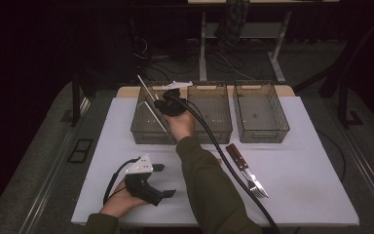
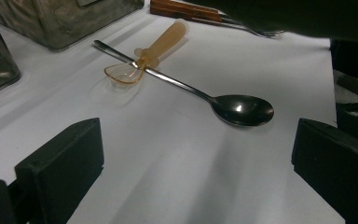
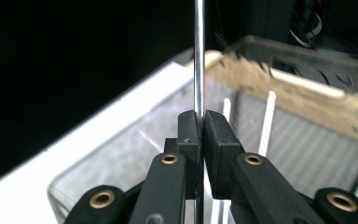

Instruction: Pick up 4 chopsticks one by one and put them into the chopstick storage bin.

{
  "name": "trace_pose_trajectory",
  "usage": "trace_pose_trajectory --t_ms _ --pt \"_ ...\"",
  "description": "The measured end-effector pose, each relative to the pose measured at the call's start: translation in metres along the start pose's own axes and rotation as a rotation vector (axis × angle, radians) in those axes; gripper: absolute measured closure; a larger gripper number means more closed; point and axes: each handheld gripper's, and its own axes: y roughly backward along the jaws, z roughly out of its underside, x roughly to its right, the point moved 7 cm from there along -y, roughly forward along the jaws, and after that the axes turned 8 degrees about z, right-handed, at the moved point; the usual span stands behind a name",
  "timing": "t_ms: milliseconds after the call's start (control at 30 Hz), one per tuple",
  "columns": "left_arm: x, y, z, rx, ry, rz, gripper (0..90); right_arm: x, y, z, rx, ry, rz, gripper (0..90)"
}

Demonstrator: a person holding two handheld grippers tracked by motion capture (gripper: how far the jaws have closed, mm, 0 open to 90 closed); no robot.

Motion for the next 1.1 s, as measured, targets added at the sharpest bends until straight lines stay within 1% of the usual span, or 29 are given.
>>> trace_pose_trajectory --t_ms 33,67,100,133,167,233,267,367,500,633,800,900,967,1100 --pt "0.000 0.000 0.000 -0.001 0.001 0.002 0.9 0.001 -0.002 0.003 -0.020 0.001 0.016 84.3" --pt "0.000 0.000 0.000 -0.001 0.000 0.002 0.9 0.003 -0.004 0.007 -0.048 0.003 0.032 81.3" --pt "0.000 0.000 0.000 0.000 0.000 0.001 0.9 0.005 -0.006 0.011 -0.072 -0.005 0.034 71.2" --pt "0.000 0.000 0.000 0.000 0.000 0.000 0.9 0.005 -0.007 0.013 -0.089 -0.016 0.025 64.1" --pt "-0.001 0.000 0.000 0.001 0.001 -0.001 0.9 0.006 -0.007 0.013 -0.103 -0.024 0.022 61.1" --pt "-0.001 0.000 0.000 0.001 0.001 -0.002 0.9 0.008 -0.003 0.011 -0.105 0.002 0.033 57.1" --pt "-0.001 0.000 0.000 0.000 0.000 -0.002 0.9 0.008 0.000 0.010 -0.103 0.007 0.034 55.4" --pt "-0.001 0.000 0.000 -0.001 -0.001 -0.003 0.9 0.009 0.010 0.003 -0.092 0.010 0.023 51.5" --pt "-0.001 0.000 0.000 -0.003 -0.003 -0.006 0.9 0.008 0.026 -0.004 -0.092 0.037 0.001 47.4" --pt "-0.001 0.001 0.000 -0.002 -0.001 -0.009 0.9 0.008 0.043 -0.007 -0.091 0.047 -0.022 41.2" --pt "-0.002 0.000 0.000 -0.007 -0.002 -0.015 0.9 0.013 0.064 -0.003 -0.097 0.071 -0.045 36.8" --pt "-0.002 0.000 0.001 -0.010 0.001 -0.019 0.8 0.021 0.075 0.003 -0.101 0.077 -0.053 36.1" --pt "-0.002 0.000 0.001 -0.010 0.000 -0.022 0.8 0.026 0.084 0.006 -0.100 0.080 -0.066 35.1" --pt "-0.002 0.001 0.001 -0.007 0.004 -0.023 0.7 0.035 0.103 0.014 -0.095 0.101 -0.072 33.9"
